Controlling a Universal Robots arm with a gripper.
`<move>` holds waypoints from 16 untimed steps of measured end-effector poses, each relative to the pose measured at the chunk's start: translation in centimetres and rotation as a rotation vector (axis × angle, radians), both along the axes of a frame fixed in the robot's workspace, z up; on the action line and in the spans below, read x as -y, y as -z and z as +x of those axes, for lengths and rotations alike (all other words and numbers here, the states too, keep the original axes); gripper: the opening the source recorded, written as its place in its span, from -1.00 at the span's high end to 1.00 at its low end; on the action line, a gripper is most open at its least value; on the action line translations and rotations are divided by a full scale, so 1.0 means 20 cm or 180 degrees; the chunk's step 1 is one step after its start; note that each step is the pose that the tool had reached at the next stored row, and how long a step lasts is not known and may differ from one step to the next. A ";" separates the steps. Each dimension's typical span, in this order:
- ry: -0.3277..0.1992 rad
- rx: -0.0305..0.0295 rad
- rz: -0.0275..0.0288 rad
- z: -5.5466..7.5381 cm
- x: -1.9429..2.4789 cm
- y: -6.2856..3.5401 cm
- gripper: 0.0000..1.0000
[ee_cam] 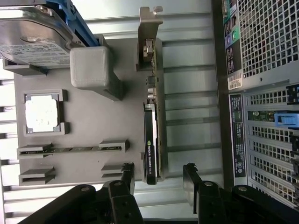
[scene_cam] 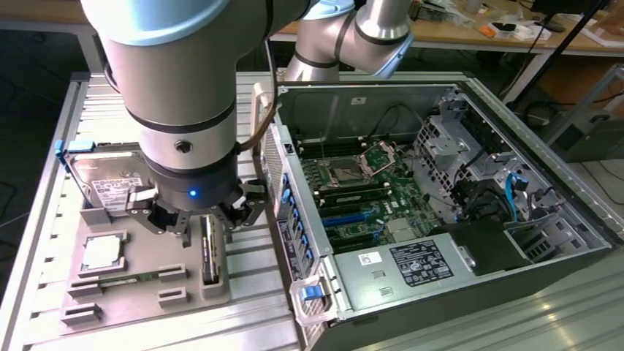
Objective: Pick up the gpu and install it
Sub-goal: 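Pick up the gpu and move the gpu toward the slot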
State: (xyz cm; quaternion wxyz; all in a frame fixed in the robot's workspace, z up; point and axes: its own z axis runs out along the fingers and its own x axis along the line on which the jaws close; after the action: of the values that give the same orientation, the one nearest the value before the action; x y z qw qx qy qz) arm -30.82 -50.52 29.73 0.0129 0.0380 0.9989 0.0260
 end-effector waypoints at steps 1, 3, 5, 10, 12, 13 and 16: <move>0.0000 0.0000 0.0000 0.00 0.000 0.003 -0.08; 0.0000 0.0000 0.0000 0.00 0.000 0.013 -0.08; 0.0000 0.0000 0.0000 0.00 0.000 0.019 -0.08; 0.0000 0.0000 0.0000 0.00 0.000 0.035 -0.08; 0.0000 0.0000 0.0000 0.00 0.000 0.040 -0.08; 0.0000 0.0000 0.0000 0.00 0.000 0.041 -0.08; 0.0000 0.0001 0.0000 0.00 0.000 0.049 -0.08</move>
State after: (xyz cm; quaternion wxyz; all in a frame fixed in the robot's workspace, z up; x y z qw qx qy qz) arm -30.81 -50.51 28.74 0.0130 0.0380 0.9989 0.0261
